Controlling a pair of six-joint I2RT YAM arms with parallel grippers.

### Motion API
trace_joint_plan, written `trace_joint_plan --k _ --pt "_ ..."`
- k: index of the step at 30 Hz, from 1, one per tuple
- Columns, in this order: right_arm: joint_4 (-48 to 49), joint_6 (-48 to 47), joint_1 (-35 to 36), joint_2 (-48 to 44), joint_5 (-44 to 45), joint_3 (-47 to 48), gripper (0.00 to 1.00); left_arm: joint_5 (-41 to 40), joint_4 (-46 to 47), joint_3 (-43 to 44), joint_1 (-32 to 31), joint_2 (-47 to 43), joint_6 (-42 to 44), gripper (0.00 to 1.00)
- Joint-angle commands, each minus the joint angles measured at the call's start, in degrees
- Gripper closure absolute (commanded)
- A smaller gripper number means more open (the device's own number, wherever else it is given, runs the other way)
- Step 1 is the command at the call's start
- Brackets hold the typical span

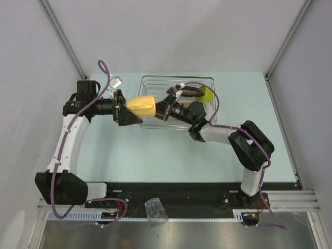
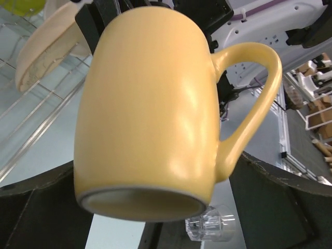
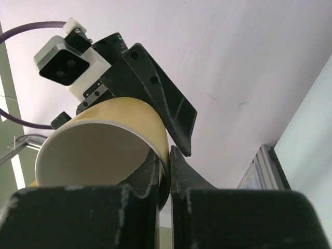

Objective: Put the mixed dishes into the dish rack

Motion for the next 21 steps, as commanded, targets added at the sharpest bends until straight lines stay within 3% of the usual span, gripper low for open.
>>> trace_joint_plan --k 1,7,21 --pt "5.4 2.5 0.8 0.0 -0.1 2.7 1.0 -3.2 11.4 -0.3 -2.0 -3.8 -4.5 0.0" --pt "5.1 5.9 0.9 -0.1 -1.0 2.1 1.0 -10.9 7.3 -0.6 -2.0 -4.5 4.3 0.0" --pt "4.2 10.3 2.3 3.7 -1.6 3.8 1.0 -8.5 10.4 -2.2 -2.1 -5.5 0.7 0.05"
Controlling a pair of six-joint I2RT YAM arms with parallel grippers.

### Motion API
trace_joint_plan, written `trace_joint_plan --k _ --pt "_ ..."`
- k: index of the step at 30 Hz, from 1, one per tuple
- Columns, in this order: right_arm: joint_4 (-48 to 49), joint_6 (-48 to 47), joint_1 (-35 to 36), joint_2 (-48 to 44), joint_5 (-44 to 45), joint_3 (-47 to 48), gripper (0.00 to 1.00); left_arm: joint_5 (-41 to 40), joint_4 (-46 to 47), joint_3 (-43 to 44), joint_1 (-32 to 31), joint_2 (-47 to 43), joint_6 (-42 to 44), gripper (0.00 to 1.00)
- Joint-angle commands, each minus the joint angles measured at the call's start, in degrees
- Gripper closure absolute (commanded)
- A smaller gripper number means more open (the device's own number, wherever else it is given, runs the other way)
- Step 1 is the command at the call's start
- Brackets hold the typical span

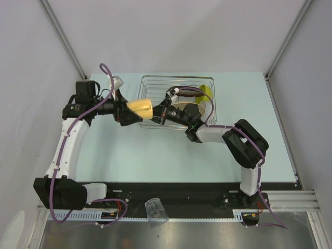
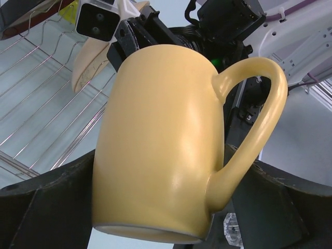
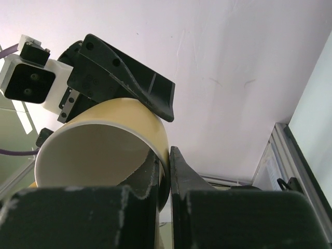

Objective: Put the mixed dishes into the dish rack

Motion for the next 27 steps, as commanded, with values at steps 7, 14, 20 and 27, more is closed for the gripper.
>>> trace_joint_plan --k 7,14,20,27 --pt "5.8 4.7 0.7 0.8 0.5 3.7 1.0 2.0 2.4 -0.8 -0.4 -1.8 0.2 0.34" --pt "8.6 7.2 1.1 2.6 1.1 4.2 0.99 1.9 1.7 0.6 -0.5 -0.5 -0.8 1.0" --pt "8.0 7.2 0.9 2.1 0.9 3.5 0.64 1.8 1.5 1.4 -0.5 -0.3 -1.3 1.0" --pt "2.9 3.5 -1.7 -1.6 -1.4 3.4 0.47 0.9 1.2 2.5 -0.2 0.0 -1.3 1.0"
